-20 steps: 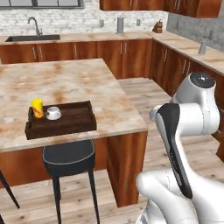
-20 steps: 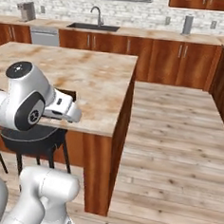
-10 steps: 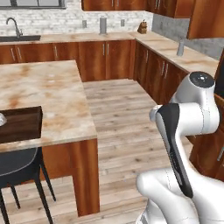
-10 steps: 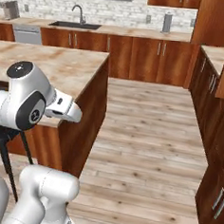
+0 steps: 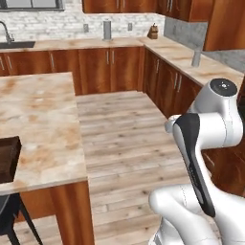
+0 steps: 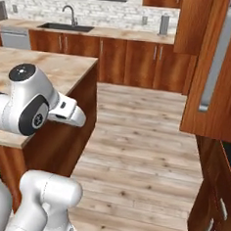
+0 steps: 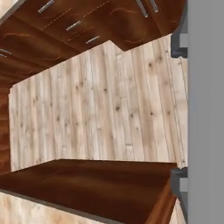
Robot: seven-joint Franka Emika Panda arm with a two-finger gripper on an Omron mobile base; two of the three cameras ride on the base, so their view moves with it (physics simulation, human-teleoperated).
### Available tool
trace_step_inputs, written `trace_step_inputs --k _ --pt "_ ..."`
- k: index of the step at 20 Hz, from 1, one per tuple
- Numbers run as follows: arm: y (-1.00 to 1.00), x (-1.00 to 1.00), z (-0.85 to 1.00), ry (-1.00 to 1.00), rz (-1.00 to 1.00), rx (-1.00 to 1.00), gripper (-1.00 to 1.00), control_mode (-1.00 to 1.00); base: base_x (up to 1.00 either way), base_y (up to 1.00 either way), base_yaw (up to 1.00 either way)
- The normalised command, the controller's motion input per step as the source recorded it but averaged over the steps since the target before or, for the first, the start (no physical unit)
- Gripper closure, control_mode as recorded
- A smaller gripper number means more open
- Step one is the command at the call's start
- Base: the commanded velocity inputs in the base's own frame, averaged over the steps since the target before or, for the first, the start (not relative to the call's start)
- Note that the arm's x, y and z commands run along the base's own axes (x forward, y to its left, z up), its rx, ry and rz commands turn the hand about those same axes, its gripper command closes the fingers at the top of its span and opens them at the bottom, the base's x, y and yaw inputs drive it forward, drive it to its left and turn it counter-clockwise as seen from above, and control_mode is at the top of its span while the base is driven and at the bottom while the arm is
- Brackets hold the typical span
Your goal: There is a tray on the dining counter. Grab the cup, mug, and pitcher and place them on the tray. The pitcher may be placed next to the tray if it cannot fit the tray.
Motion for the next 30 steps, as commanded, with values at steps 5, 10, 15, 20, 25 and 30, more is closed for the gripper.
trace_step_inputs --k 5,10,15,20,25,30 --pt "0.0 0.0 0.0 0.0 0.0 0.0 -1.0 1.0 0.89 0.12 0.0" --pt "0.0 0.0 0.0 0.0 0.0 0.0 -1.0 1.0 0.98 0.0 0.0" --pt "0.0 0.0 0.0 0.0 0.0 0.0 -1.0 1.0 0.98 0.0 0.0" --pt "0.0 0.0 0.0 0.0 0.0 0.0 -1.0 1.0 1.0 0.0 0.0" --pt "0.0 0.0 0.0 0.0 0.0 0.0 -1.0 1.0 0.97 -0.06 -0.01" --pt "0.0 0.0 0.0 0.0 0.0 0.0 -1.0 1.0 0.94 -0.12 -0.05"
